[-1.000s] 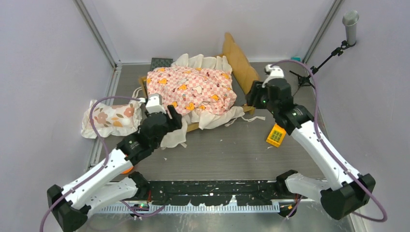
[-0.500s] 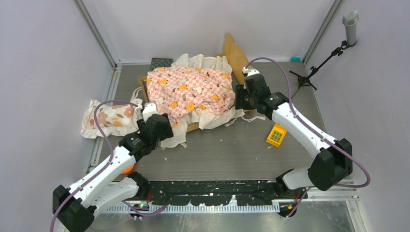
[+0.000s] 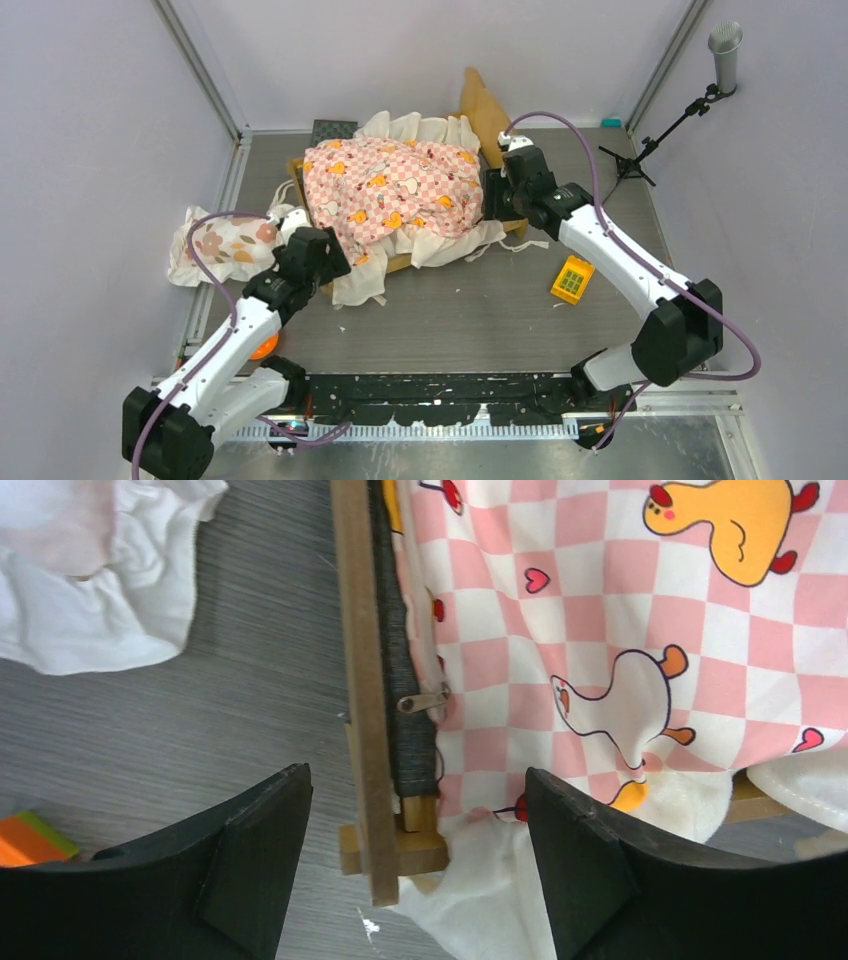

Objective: Set up the pet bed
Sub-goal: Adjust the mattress on the bed frame.

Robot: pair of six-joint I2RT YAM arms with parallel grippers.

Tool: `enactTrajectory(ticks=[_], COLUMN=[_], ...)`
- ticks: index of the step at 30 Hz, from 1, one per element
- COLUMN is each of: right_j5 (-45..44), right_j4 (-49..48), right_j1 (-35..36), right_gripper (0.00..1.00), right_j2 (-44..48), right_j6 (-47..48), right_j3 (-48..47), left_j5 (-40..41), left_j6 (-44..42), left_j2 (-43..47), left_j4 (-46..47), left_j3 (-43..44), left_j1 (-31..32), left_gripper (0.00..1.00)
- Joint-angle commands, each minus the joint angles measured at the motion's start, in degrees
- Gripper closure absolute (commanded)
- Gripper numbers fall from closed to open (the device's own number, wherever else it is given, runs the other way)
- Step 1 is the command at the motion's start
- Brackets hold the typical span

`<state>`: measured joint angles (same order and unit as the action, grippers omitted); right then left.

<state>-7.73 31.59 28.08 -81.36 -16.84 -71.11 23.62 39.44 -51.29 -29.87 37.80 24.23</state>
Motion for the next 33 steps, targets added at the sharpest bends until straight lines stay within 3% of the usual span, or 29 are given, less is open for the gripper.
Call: enactTrajectory(ticks=[1,14,22,26,33], right_j5=[1.76,2.39,2.23,2.61,-1.85], right_j4=[0.74,-1.84,-2.61,-2.42,-0.18], right_j1=[0.29,0.17,0.23,0.21,0.18], right_gripper=[0.41,0.4,0.41,0.51,0.87], right_j2=[-2.55,-11.51,-17.24,-18.96,-19.71], right_j6=[1.76,4.09,5.81,5.92,6.42], right_j3=[-4.17,-5.96,-8.71,-9.36,-10.57], left_j5=[-4.88,-5.25,-5.25,-4.89,-3.52], left_j6=[-1.21,-0.91,-1.01,-1.25,-2.04], left_j2=[-1.23,-5.33,-6.47,-6.19,-7.17], left_j4=[7.34,13.25,14.48,14.59,13.78], left_j3=[-1.1,-5.53,-7.29,-8.08,-8.15], left_j1=[-0.37,-1.68,-2.29,-2.52,-3.16], left_gripper=[0.2,0.2,0.33,0.45,0.66])
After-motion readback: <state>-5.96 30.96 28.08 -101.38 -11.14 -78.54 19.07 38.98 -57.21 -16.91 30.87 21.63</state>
